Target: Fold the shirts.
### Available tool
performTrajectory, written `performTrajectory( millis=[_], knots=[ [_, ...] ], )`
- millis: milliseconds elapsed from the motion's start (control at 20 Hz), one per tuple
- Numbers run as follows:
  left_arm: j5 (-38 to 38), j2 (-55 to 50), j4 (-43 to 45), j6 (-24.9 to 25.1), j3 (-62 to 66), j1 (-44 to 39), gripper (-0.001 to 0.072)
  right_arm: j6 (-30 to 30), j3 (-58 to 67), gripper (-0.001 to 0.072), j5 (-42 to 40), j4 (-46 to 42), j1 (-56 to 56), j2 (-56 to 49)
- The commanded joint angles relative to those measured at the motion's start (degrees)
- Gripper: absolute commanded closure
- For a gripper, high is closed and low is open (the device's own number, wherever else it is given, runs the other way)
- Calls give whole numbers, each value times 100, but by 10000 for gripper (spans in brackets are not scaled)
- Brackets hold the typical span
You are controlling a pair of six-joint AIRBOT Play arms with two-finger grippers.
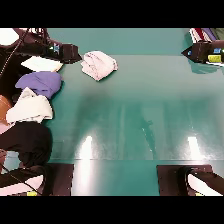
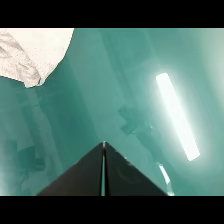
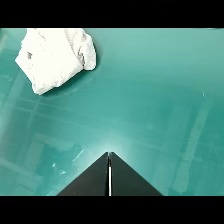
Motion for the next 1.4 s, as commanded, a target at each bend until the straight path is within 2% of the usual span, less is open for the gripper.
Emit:
performTrajectory(
  millis=[0, 50, 100, 150, 400, 550, 700, 850, 950, 1050, 1100, 1350],
  knots=[
    [444, -31, -79, 31, -2, -4, 680, 2, 7, 698, -37, 20, 9, -2],
    [710, -83, -42, 122, -2, -4, 519, 2, 7, 698, -39, 17, 7, -2],
    [1008, -199, -44, 164, -2, -4, 178, 2, 7, 697, -37, 17, 7, -2],
    [1233, -367, -44, 166, -2, -4, 117, 2, 7, 697, -37, 20, 7, -2],
    [2072, -2065, -175, 94, 0, -4, 116, 4, 7, 697, 35, 20, 11, -2],
    [2815, -2977, -977, 125, 4, -4, 117, 4, 7, 698, 31, 13, 160, -4],
    [3429, -3528, -1381, 127, 7, -4, 117, 4, 0, 697, 37, 11, 328, -57],
    [3556, -3779, -1445, 251, 201, -17, 117, 4, 2, 698, 44, 20, 417, -199],
    [3641, -3827, -1456, 382, 367, -28, 144, 9, 2, 697, 70, 20, 417, -330],
    [3707, -3823, -1449, 586, 535, -26, 603, 7, 4, 698, 92, 15, 415, -420],
    [3630, -3810, -1434, 640, 649, -9, 676, 9, 7, 697, 92, 17, 415, -431],
    [2430, -3040, -999, 708, 1550, 334, 684, 4, 9, 697, -203, -42, 409, -61]
  ],
)
